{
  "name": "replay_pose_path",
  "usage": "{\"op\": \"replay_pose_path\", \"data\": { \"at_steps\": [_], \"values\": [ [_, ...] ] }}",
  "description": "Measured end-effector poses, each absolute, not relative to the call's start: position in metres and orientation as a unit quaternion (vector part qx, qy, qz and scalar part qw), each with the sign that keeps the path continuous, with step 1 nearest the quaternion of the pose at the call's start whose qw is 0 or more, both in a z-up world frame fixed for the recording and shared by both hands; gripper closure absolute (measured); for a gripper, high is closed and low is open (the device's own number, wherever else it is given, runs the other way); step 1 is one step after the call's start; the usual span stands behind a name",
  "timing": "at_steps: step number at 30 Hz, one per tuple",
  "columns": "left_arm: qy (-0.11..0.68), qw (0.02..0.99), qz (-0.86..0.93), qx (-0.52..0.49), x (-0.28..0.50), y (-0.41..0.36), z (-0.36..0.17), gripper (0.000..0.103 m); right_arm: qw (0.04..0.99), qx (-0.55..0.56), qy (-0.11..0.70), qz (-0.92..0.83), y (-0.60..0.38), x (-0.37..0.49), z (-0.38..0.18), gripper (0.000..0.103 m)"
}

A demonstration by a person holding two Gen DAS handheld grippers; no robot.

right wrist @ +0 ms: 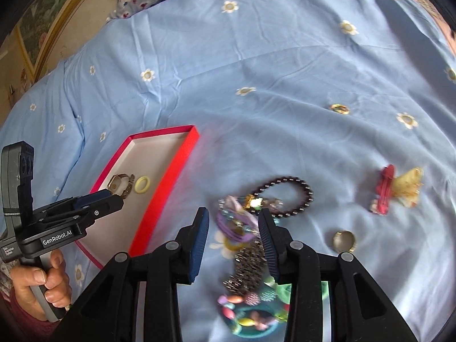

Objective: Organize jewelry
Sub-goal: 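Grasp the black bead bracelet with the left tool while the right tool grasps the pink hair clip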

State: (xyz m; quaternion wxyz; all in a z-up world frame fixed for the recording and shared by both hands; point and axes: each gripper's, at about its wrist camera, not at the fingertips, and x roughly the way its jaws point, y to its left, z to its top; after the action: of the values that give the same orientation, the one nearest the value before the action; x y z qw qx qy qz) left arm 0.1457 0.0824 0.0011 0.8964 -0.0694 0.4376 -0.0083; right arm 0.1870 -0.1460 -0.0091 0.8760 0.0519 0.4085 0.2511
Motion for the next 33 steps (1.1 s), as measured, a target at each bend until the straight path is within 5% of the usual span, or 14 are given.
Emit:
{"op": "replay_pose_path", "data": {
  "at_steps": [33],
  "values": [
    [0.494, 0.86, -0.128, -0.007, 0.252, -0.025, -0.034, 0.06, 0.879, 0.105, 0.444, 0.136, -0.245, 0.239, -0.048, 0.059]
  ]
}}
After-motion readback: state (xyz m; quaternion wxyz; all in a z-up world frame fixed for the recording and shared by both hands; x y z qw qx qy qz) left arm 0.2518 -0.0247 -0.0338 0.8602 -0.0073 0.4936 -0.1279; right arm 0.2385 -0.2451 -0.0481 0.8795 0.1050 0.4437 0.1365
